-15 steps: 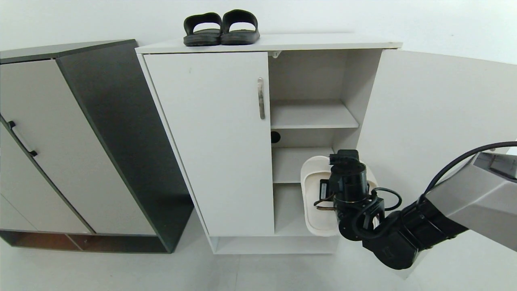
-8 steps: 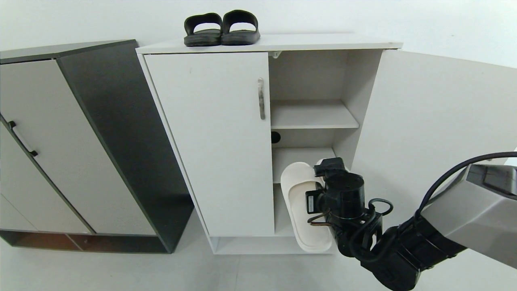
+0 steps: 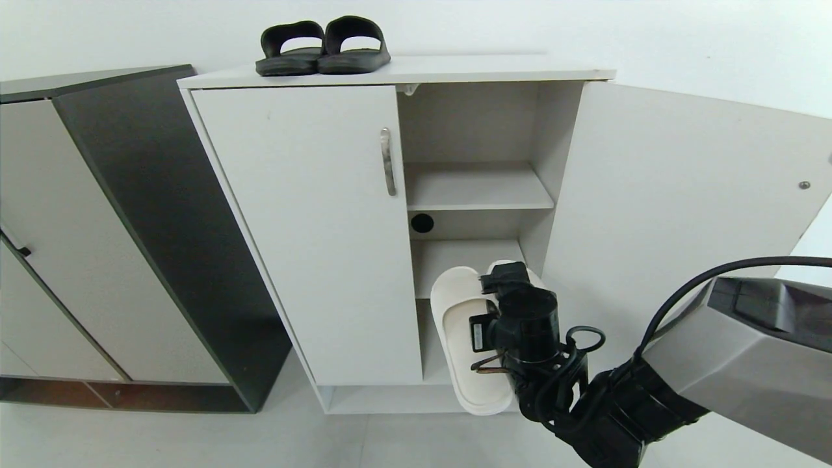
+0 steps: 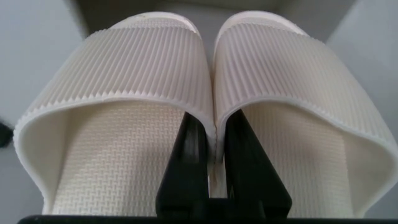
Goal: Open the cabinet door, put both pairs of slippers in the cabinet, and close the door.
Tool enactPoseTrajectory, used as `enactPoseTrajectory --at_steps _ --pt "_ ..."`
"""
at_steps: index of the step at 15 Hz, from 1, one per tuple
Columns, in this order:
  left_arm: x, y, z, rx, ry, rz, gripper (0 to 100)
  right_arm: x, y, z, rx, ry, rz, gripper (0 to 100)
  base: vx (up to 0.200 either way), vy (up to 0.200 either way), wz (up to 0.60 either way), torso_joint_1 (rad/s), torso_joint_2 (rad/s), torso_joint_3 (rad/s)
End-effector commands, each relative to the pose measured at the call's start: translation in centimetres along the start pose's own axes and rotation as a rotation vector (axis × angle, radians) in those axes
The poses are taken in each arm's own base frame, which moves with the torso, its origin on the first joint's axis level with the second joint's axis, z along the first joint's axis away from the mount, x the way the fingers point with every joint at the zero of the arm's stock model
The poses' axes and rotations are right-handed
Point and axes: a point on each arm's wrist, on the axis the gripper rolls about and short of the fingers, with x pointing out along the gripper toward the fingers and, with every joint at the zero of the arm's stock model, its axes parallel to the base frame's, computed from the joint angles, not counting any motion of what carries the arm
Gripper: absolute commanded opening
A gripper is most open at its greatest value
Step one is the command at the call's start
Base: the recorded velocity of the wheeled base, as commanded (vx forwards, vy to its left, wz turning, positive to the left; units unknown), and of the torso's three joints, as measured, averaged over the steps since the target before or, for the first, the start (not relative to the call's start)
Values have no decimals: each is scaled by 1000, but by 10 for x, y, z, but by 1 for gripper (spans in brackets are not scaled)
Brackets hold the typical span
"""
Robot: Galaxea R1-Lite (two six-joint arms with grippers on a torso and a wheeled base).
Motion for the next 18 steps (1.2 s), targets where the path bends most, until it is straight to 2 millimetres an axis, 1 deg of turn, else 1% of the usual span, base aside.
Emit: enactPoseTrajectory --at_steps 1,7,9,16,18 --pt "0 0 0 0 1 1 0 3 4 -11 -14 18 2 0 0 0 0 0 0 0" --pt "0 0 0 0 3 1 0 10 6 -20 -13 28 -8 0 0 0 0 0 0 0" --pt "0 0 0 0 1 1 0 11 6 -20 -12 28 -10 0 0 0 0 0 0 0" --pt "0 0 0 0 1 1 0 22 6 -25 -4 24 -26 0 0 0 0 4 3 -168" --pt "0 0 0 0 3 1 0 24 8 -21 39 -37 -33 0 0 0 0 2 2 -195"
